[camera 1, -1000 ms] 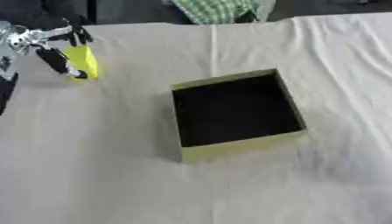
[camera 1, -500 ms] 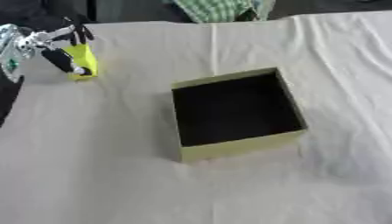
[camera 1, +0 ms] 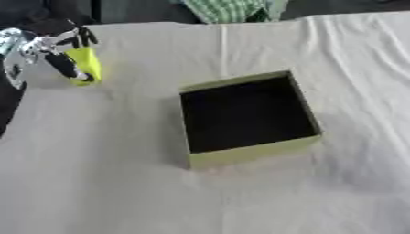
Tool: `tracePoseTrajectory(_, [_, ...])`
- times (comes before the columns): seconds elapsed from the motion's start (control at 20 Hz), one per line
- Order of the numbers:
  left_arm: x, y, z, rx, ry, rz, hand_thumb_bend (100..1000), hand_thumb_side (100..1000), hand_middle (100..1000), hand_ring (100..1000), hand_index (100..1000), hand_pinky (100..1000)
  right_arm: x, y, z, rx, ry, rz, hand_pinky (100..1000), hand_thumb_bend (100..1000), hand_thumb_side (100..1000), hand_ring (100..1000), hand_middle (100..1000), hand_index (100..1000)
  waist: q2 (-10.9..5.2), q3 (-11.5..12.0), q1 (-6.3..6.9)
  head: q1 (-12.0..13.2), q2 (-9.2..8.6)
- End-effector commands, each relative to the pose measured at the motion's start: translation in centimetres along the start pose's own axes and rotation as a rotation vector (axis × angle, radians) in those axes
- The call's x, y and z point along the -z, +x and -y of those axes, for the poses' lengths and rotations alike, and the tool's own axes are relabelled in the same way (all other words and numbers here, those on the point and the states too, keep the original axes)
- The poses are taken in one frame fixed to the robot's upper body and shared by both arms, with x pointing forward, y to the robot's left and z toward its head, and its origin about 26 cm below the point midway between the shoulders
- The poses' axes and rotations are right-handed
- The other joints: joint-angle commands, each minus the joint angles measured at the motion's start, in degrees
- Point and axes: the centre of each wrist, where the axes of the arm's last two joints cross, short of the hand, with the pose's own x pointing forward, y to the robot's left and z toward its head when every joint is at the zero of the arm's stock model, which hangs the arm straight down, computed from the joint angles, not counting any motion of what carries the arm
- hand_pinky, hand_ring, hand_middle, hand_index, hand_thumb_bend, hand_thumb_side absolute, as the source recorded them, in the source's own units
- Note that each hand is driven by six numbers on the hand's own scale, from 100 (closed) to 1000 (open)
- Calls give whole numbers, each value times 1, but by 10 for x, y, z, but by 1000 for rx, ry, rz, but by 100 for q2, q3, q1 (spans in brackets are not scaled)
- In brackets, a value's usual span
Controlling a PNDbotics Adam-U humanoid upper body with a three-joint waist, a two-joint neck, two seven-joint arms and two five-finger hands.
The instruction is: Pick up objects on the table and place them in the box.
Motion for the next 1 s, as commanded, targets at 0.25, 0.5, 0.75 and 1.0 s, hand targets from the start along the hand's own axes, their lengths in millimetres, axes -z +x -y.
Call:
tracePoseTrajectory(0.25, [-20, -20, -35, 16, 85, -26, 683, 215, 704, 696, 840, 785, 4, 5, 5, -19, 2, 19, 569, 100, 761, 855, 727, 865, -132, 36, 14, -25, -16])
tracePoseTrajectory(0.5, [-21, -22, -34, 3, 78, -29, 680, 216, 740, 737, 845, 804, 3, 5, 5, -19, 3, 18, 569, 100, 761, 855, 728, 865, -134, 29, 12, -23, -32])
tracePoseTrajectory(0.75, [-19, -23, -28, -7, 49, -35, 674, 218, 787, 780, 856, 829, 3, 5, 5, -18, 5, 18, 570, 100, 761, 855, 728, 865, -121, 18, 4, -25, -34])
tracePoseTrajectory(1.0, [-19, -26, -21, -22, 23, -54, 667, 219, 804, 794, 863, 839, 3, 4, 5, -17, 6, 19, 570, 100, 761, 856, 728, 865, -107, 5, 1, -29, -39])
